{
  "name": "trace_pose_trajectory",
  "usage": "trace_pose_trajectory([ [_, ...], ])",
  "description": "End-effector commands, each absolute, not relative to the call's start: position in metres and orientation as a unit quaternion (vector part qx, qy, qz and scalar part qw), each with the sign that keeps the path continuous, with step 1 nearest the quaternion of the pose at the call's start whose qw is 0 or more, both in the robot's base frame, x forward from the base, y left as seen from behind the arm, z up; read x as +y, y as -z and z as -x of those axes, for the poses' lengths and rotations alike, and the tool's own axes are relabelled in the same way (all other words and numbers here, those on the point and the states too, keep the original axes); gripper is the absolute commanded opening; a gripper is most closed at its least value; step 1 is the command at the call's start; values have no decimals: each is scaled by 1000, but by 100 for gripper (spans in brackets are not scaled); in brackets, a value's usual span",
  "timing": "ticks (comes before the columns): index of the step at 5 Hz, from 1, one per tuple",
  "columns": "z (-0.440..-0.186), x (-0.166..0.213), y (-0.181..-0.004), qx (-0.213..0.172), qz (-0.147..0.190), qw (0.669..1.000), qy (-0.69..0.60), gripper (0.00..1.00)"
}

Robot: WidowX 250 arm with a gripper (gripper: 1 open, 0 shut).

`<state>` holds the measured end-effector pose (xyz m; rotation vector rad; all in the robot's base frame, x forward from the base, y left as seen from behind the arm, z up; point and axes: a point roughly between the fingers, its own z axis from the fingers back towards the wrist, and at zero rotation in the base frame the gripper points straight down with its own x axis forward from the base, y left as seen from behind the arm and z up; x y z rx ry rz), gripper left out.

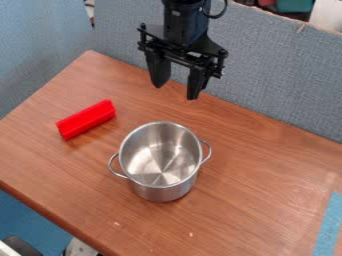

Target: Put the red object in the metal pot

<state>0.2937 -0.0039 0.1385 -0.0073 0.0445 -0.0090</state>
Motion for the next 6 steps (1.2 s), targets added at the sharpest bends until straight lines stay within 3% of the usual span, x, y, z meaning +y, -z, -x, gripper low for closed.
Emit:
trace_pose_trajectory([
  [1, -264, -16, -133, 32, 5, 998, -53, 100],
  [2, -239, -3, -147, 45, 3, 993, -110, 100],
  [3, -233, 11, -145, 33, -5, 993, -111, 100],
  [4, -235, 16, -144, 30, -7, 995, -97, 100],
  [5, -242, -12, -147, 38, -9, 988, -149, 100],
  [6, -260, -5, -147, 50, -21, 985, -164, 100],
])
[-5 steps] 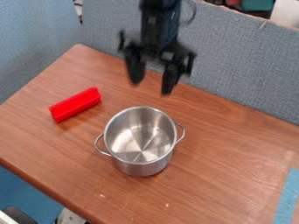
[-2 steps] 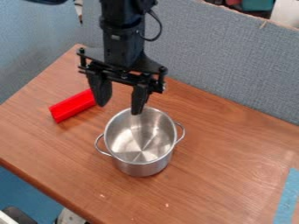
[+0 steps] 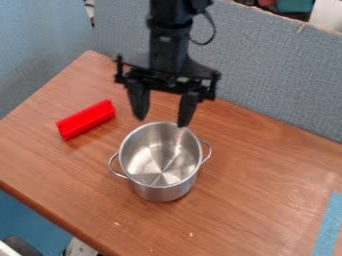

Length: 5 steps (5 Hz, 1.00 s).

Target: Put the red object in the metal pot

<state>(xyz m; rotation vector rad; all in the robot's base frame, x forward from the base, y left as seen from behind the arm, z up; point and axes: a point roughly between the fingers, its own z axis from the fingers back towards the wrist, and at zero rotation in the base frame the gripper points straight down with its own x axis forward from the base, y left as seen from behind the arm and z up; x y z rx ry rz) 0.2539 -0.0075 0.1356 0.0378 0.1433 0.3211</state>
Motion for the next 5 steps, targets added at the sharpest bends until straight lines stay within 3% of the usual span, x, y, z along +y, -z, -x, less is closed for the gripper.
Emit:
trace_pose_trajectory([
  [1, -286, -20, -149, 45, -8, 982, -183, 100],
  [3, -271, 54, -106, 59, -2, 971, -232, 100],
  [4, -276, 103, -80, 82, -13, 986, -142, 100],
  [5, -288, 152, -54, 75, -24, 994, -76, 100],
])
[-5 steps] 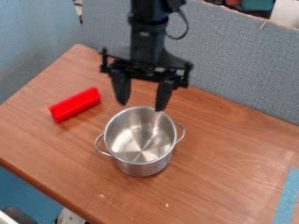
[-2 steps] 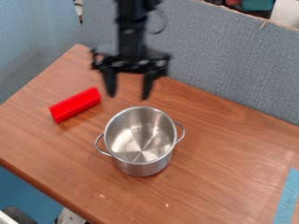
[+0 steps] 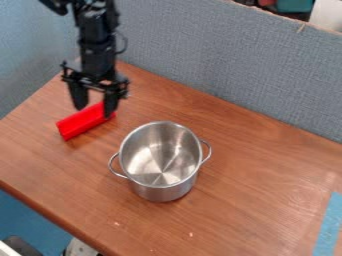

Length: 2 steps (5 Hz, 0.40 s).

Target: Put the red object in the metal pot

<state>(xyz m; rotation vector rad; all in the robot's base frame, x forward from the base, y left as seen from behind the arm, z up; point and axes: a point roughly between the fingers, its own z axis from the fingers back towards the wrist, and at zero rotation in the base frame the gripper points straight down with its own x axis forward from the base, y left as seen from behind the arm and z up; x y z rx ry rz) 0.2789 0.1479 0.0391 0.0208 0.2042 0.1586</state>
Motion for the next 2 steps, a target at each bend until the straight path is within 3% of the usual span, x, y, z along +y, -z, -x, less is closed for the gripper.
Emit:
trace_pose_trajectory([
  [1, -296, 162, -42, 77, -16, 994, -70, 100],
  [2, -296, 154, -44, 77, -14, 994, -71, 100],
])
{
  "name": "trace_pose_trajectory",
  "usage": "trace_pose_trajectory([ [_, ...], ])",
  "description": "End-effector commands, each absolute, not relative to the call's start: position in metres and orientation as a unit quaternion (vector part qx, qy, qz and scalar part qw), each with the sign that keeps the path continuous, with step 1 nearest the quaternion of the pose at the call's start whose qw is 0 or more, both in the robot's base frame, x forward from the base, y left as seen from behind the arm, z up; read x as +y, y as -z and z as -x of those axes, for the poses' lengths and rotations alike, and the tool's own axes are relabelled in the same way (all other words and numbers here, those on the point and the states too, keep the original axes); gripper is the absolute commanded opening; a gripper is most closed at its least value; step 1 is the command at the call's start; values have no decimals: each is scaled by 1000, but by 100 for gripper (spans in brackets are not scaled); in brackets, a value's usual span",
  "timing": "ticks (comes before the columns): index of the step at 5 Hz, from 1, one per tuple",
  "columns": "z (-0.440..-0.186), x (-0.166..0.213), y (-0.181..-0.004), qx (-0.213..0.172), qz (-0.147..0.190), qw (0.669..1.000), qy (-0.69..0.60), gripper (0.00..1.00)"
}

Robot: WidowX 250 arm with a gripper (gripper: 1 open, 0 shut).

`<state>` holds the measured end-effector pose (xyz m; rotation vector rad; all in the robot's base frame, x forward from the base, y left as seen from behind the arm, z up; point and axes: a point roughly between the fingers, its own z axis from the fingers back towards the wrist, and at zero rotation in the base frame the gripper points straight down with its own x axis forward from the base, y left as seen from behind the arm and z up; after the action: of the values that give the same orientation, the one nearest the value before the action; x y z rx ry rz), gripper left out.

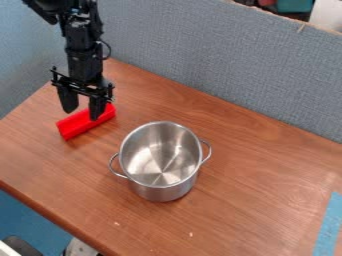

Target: Put the red object in the metal pot

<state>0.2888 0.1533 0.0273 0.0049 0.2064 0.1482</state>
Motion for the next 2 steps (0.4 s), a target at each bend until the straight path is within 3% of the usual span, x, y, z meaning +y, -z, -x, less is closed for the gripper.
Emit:
trace_pose_trajectory([
  [1, -296, 146, -47, 74, -11, 995, -70, 100],
  [2, -306, 115, -78, 71, -11, 997, -40, 100],
])
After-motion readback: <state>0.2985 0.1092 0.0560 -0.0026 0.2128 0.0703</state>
